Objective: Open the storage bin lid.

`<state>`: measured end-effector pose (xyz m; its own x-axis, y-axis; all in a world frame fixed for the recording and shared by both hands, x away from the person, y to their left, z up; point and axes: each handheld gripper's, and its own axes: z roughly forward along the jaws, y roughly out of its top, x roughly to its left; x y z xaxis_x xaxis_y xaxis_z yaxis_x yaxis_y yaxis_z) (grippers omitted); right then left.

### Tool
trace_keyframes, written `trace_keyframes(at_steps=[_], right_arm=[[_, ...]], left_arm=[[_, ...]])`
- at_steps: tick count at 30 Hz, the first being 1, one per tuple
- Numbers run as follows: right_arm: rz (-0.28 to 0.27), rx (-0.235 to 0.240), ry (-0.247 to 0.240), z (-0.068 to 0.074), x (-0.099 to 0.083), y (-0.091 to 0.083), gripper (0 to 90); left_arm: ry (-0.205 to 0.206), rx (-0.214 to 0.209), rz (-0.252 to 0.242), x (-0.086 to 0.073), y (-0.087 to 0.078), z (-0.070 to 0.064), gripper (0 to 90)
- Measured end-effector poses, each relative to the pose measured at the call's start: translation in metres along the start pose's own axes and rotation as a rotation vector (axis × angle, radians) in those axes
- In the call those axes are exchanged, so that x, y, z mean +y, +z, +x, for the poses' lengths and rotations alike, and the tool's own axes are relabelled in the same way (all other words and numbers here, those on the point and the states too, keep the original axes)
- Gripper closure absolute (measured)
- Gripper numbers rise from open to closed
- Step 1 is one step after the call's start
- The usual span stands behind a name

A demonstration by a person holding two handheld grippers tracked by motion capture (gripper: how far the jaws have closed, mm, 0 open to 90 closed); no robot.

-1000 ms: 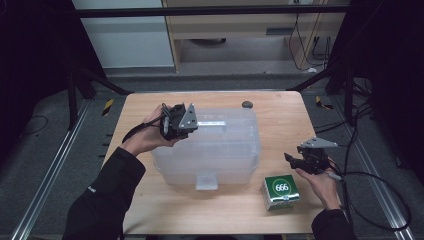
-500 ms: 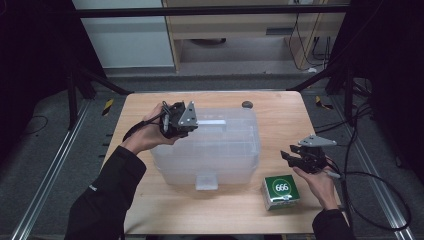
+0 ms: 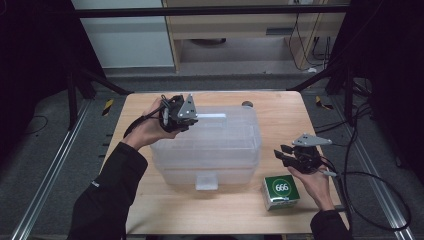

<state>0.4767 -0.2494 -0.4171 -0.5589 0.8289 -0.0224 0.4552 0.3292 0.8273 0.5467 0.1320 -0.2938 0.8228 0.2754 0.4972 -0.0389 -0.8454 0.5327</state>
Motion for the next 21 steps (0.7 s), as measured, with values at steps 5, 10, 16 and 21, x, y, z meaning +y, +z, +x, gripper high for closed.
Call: trace_keyframes(at_steps=[5, 10, 16, 21], right_arm=[[-0.001, 0.028, 0.001, 0.004, 0.003, -0.002, 71.6], [-0.001, 0.059, -0.001, 0.008, 0.005, -0.004, 79.2], [-0.008, 0.096, -0.009, 0.012, 0.007, -0.005, 86.6], [-0.014, 0.117, -0.017, 0.016, 0.009, -0.006, 89.9]], left_arm=[[-0.015, 0.011, -0.003, 0.002, 0.001, 0.005, 69.9], [-0.039, 0.022, -0.01, 0.002, 0.002, 0.011, 69.3], [-0.06, 0.035, -0.018, 0.003, 0.003, 0.018, 68.8], [-0.065, 0.043, -0.022, 0.004, 0.005, 0.02, 68.6]])
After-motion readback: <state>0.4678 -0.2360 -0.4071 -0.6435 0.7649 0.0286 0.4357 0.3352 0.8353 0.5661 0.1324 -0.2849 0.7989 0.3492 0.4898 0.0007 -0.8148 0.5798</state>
